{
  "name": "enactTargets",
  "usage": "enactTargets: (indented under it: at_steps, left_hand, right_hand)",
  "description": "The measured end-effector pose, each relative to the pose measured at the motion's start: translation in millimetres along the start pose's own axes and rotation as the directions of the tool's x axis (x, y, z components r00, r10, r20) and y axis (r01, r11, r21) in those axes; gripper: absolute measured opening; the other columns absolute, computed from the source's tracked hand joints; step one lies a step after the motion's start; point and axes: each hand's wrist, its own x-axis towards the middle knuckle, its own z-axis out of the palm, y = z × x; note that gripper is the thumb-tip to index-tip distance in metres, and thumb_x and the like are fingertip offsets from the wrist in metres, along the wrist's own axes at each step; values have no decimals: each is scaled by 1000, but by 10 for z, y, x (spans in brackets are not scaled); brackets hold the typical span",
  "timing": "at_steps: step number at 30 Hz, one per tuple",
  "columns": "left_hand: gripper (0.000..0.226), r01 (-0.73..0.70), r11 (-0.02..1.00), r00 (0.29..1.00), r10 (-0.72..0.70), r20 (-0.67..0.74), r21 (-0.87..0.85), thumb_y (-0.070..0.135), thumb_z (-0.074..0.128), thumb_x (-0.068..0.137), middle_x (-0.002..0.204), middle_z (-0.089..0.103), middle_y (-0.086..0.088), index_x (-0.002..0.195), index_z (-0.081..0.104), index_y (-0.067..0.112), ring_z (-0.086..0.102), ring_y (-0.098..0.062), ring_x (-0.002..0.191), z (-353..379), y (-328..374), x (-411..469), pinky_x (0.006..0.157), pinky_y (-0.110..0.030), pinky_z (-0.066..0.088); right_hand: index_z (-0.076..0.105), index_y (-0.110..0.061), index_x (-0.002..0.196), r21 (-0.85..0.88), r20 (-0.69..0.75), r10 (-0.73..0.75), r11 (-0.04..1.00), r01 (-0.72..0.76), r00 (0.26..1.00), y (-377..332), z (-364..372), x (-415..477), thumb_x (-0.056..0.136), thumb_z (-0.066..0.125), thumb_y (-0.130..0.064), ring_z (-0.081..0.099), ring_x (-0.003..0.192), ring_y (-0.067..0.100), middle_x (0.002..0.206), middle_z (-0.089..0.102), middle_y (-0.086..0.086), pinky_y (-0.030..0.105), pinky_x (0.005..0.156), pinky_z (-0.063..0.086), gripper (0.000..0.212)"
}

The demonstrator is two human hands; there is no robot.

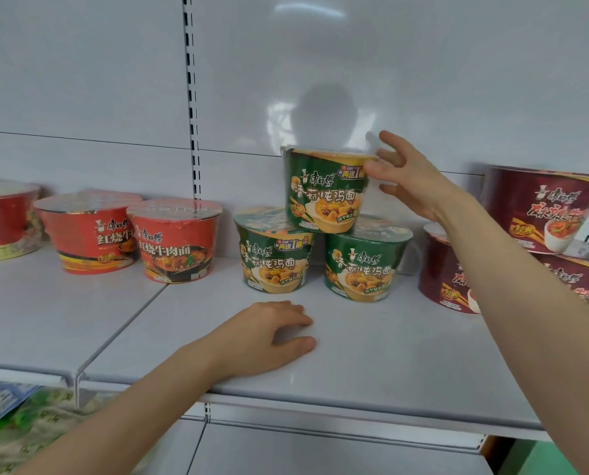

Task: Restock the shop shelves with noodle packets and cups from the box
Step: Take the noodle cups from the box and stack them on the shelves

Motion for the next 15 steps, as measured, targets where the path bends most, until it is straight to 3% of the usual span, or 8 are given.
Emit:
enactTargets:
  at_steps: [3, 5, 7, 9, 12, 15]
  left_hand:
    - [71, -10, 1000, 1000, 11, -25, 25, 70, 32, 77, 139, 49, 7, 128, 55, 27, 41, -5, 130, -19, 24, -23, 110, -19, 29]
    - [75, -43, 997, 997, 47, -66, 65, 69, 24, 74, 126, 61, 6, 119, 63, 23, 55, -10, 117, -32, 31, -39, 101, -25, 41]
    - [69, -69, 989, 991, 83, -106, 129, 65, 23, 78, 110, 68, 4, 108, 67, 21, 62, -16, 102, -58, 41, -48, 88, -33, 50]
    - [65, -85, 980, 983, 112, -145, 181, 61, 23, 81, 103, 70, 3, 104, 68, 19, 64, -19, 96, -109, 54, -73, 81, -35, 52]
    - [61, -66, 977, 975, 106, -197, 202, 58, 25, 82, 103, 71, 3, 104, 69, 22, 65, -19, 94, -236, 30, -186, 78, -33, 54]
    - [55, -35, 975, 969, 87, -230, 219, 55, 31, 83, 97, 73, 2, 101, 71, 21, 68, -20, 87, -416, -120, -368, 72, -32, 56]
  right_hand:
    - [51, -16, 127, -237, -294, -283, 947, 217, 913, -72, -4, -174, 86, 63, -26, 48, 118, 7, 131, 53, -1, 24, 100, 38, 44]
    - [63, -14, 110, -388, -350, -431, 875, 290, 832, -138, 51, -286, 88, 59, -23, 53, 102, 1, 111, 62, -6, 13, 94, 39, 24]
    - [67, -13, 101, -484, -288, -509, 808, 335, 811, -217, 174, -386, 90, 56, -20, 53, 93, -2, 100, 62, -11, 0, 83, 35, 18]
    - [67, -12, 101, -525, -207, -531, 769, 365, 822, -296, 353, -461, 90, 54, -18, 53, 93, 0, 96, 60, -13, -5, 77, 32, 18]
    - [67, -13, 104, -564, -85, -539, 719, 406, 838, -399, 680, -497, 91, 54, -20, 53, 92, 2, 94, 60, -12, -1, 77, 35, 20]
    - [67, -13, 104, -538, 14, -524, 714, 448, 851, -470, 1059, -452, 91, 54, -20, 54, 92, 4, 96, 63, -9, 13, 84, 39, 20]
